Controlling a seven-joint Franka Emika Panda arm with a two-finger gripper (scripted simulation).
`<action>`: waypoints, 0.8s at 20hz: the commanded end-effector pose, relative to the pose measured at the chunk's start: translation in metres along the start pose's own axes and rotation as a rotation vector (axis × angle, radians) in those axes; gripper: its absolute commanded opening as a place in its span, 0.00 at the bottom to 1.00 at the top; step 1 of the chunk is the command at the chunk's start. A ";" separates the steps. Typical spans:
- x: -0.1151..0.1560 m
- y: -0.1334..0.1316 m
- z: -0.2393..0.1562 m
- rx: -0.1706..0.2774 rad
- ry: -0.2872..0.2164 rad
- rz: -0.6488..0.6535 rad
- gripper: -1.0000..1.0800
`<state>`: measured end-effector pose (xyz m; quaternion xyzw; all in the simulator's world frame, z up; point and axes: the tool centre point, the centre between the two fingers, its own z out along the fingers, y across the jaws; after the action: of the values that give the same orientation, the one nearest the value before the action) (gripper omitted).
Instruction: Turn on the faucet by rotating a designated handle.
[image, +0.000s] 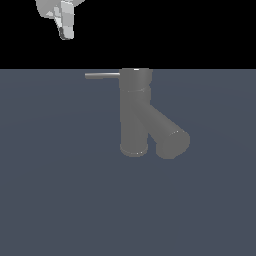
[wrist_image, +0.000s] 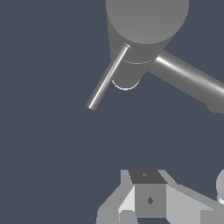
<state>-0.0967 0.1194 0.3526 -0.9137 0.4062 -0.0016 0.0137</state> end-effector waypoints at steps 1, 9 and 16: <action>0.007 -0.010 0.009 -0.001 0.001 0.054 0.00; 0.032 -0.039 0.036 -0.007 0.005 0.220 0.00; 0.058 -0.060 0.059 -0.015 0.010 0.364 0.00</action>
<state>-0.0200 0.1192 0.2997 -0.8338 0.5520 -0.0003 0.0060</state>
